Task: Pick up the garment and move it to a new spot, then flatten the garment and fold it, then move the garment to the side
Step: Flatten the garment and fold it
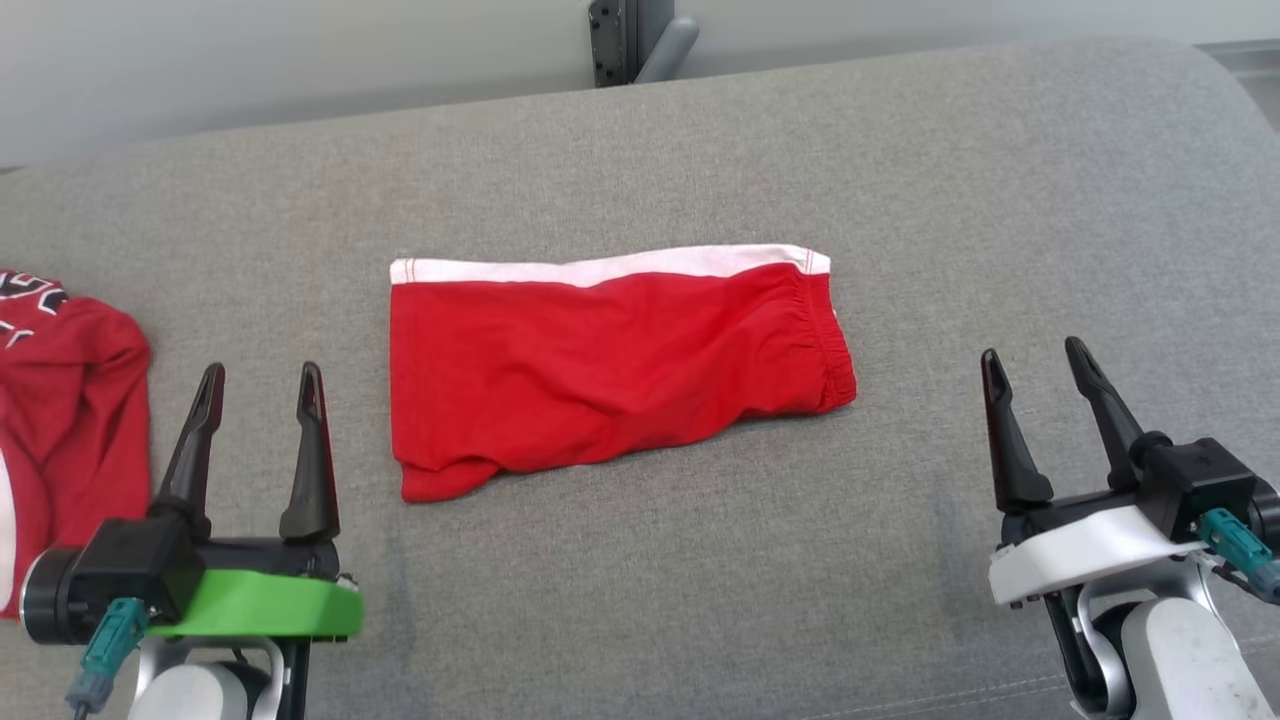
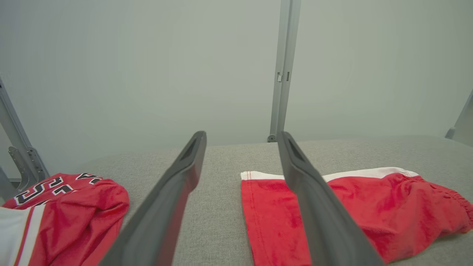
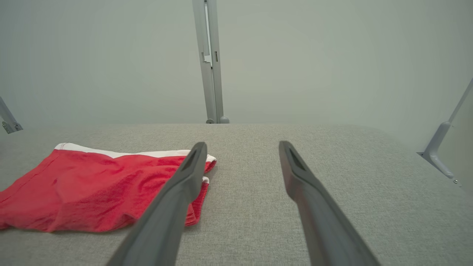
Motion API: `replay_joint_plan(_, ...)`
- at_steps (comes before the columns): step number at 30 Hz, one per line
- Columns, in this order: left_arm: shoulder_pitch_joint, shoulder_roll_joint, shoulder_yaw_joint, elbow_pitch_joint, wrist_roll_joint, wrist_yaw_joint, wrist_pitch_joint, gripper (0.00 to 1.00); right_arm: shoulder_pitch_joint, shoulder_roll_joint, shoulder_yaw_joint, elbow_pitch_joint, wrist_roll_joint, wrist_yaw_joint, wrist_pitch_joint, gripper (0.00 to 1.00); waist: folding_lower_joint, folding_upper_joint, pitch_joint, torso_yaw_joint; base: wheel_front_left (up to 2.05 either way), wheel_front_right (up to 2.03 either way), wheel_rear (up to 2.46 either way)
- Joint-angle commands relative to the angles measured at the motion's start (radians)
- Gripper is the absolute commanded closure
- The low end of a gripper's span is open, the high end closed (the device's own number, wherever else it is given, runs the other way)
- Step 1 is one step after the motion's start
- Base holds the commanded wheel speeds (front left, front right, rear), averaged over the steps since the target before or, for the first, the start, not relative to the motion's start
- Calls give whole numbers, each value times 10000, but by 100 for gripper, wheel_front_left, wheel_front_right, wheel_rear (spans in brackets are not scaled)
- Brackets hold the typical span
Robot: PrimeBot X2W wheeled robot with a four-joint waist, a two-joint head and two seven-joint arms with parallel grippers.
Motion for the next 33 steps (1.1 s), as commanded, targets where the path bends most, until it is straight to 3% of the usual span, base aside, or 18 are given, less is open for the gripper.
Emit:
replay_joint_plan(1, 257, 105, 20, -49, 10, 56, 38, 0, 171, -62, 27, -48, -8, -7, 54, 0, 0, 0, -233, 7, 0, 0, 0)
replay_joint_plan(22, 339, 161, -171, -187, -202, 120, 329, 0, 218, -235, -233, -45, 251, -7, 275, 0, 0, 0, -241, 290, 0, 0, 0)
replay_joint_plan(33, -729, -194, -589, 107, -27, -194, 133, 0, -1547, -543, 315, 2442, 766, -7, 147, 0, 0, 0, 796, 1310, 0, 0, 0)
